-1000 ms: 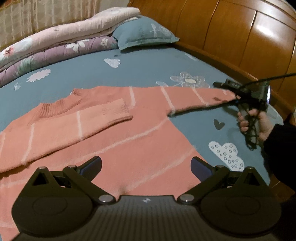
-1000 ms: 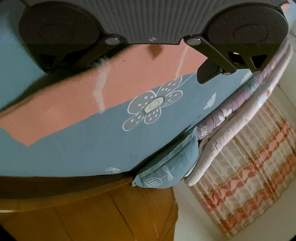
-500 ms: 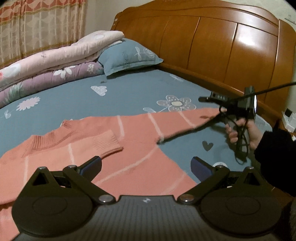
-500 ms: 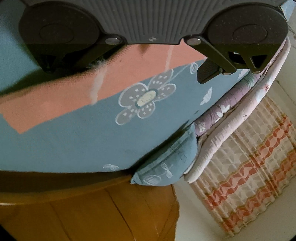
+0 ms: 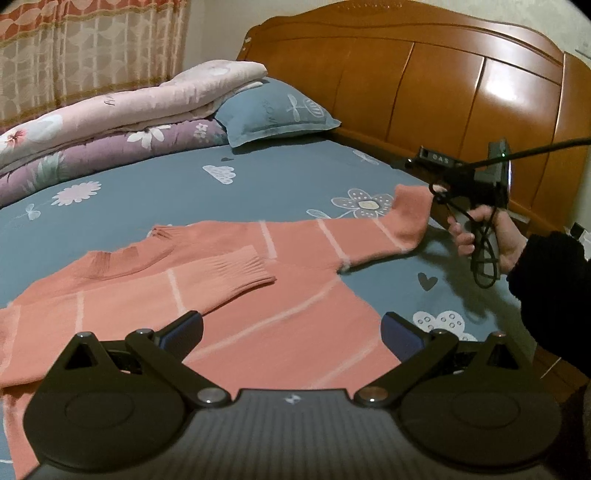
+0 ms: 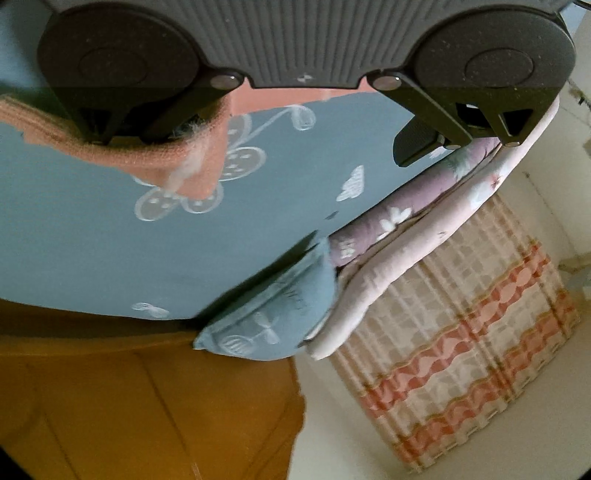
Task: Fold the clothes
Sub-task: 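Grasp the unfolded sleeve cuff with the right tool and lift it, then carry the held sleeve with the right tool across the body toward the collar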
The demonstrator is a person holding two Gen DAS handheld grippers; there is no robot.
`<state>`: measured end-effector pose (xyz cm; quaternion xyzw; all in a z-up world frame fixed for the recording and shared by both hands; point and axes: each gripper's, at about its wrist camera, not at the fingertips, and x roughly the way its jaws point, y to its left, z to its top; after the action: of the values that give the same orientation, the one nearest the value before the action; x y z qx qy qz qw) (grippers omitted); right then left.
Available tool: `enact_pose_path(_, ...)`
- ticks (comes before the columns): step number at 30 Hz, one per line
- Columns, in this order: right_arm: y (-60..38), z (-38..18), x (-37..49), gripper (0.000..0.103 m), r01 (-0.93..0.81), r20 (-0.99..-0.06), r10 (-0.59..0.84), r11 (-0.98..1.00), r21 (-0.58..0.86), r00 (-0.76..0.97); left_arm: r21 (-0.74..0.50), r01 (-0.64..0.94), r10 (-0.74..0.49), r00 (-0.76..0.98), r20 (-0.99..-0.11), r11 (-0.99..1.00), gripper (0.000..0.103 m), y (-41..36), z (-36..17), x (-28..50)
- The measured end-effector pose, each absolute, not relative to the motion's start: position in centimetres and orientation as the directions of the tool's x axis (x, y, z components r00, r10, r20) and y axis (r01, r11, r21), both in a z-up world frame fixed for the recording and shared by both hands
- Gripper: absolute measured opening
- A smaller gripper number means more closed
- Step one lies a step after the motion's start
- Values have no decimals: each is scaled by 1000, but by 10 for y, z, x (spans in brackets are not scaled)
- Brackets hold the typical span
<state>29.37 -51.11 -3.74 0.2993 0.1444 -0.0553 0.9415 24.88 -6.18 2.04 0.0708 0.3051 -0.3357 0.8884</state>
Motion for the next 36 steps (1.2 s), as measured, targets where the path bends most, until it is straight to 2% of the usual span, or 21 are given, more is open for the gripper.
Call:
enact_pose_path(5, -479, -25, 309, 103, 169, -318, 6, 837, 521, 948, -109, 662, -581, 552, -599, 742, 102, -37, 20, 250)
enact_pose_path(9, -452, -18, 320, 103, 160, -338, 23, 850, 502, 941, -76, 683, -572, 540, -618, 727, 102, -18, 18, 250)
enact_pose_path(26, -331, 1, 371, 103, 85, -407, 96, 910, 405, 908, -102, 695, -607, 536, -587, 712, 102, 65, 12, 246)
enact_pose_path(36, -272, 13, 389, 103, -21, -385, 172, 931, 366, 907, -100, 694, -603, 535, -592, 713, 102, 87, 8, 242)
